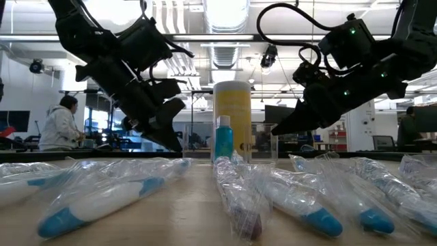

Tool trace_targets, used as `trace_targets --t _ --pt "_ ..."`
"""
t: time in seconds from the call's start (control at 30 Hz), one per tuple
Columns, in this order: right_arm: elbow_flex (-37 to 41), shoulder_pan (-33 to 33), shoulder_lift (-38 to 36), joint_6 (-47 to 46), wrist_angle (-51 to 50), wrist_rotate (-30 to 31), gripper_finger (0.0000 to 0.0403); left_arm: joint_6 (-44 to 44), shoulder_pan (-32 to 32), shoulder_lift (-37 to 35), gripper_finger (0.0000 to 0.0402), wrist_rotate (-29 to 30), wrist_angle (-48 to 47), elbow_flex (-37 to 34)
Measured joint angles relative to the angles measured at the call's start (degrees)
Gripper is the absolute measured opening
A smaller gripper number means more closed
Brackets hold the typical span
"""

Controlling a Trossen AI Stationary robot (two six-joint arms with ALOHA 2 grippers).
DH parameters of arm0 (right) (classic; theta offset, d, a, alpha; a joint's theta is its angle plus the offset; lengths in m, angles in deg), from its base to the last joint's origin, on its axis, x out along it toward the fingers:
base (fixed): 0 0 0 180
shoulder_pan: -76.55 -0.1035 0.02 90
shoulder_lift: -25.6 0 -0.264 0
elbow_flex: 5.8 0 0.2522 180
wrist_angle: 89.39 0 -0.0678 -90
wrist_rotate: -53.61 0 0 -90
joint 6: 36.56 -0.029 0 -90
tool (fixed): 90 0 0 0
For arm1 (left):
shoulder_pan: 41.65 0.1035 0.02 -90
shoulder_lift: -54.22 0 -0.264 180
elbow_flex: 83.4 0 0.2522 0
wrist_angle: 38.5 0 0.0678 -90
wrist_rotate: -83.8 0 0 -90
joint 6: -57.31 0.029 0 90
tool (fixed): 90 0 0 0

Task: Pick & Place toothbrushing station
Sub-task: Adjust the transparent organizer, then put the blue mouthwash into the middle of the transparent organizer

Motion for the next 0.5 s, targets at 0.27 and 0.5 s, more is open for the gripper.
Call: trace_targets --t 0.27,0.5 --pt "-0.09 0.0 -0.92 -1.08 0.0 -5.52 0.0008 -0.23 0.02 -2.51 0.0003 3.24 -4.82 0.0" --pt "0.3 -0.25 -8.0 -1.66 -0.09 -16.51 0.0008 10.2 -1.33 -13.53 0.0003 2.17 -12.35 -0.54"
